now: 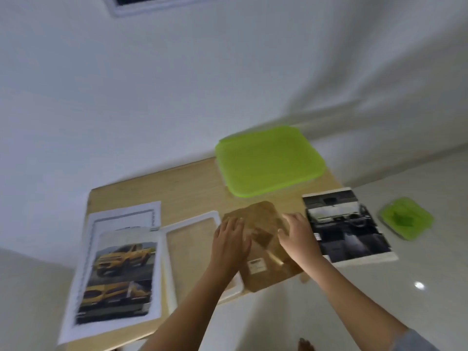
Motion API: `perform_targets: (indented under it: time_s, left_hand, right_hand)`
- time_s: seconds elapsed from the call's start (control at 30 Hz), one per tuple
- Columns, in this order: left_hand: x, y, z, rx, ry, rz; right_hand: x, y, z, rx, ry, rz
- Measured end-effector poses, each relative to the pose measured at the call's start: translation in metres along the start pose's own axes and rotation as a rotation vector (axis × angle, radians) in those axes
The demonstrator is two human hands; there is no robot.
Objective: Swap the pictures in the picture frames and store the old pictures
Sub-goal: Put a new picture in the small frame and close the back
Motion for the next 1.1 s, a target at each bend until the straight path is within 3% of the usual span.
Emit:
perform_targets:
  time_s: [0.2, 0.37, 0.53, 0.7, 1.1]
  left_hand:
    - [-0.077, -0.093, -0.147, -0.276, 0.009, 0.091]
    - [-0.112, -0.164, -0.229, -0.472, -0.007, 0.113]
    - [-0.109, -0.200, -0.263, -0.597, -0.039, 0.039]
    - [-0.095, -0.209, -0.270, -0.593, -0.061, 0.014]
    - [-0.092, -0.209, -0.270, -0.580, -0.161, 0.101]
  right_hand:
    - [0.065, -0.041, -0.173, -0.251, 0.169, -0.074]
    - [0.123, -0.086, -0.259, -0.375, 0.213, -0.257]
    - [0.160, -0.116, -0.281, -0.330, 0.094, -0.290]
    - [0.175, -0.124, -0.290, -0.276, 0.010, -0.263]
    - [0.173, -0.118, -0.287, -0.044, 0.292, -0.175]
Point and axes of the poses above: each hand's wrist, its own y-axis towards the middle knuckle, its own x-axis out of the palm, z = x × y, the point moved 4 cm from there along y, towards the middle knuckle, and after that the axes turned 12 degrees about -y, right-handed, at the moved point
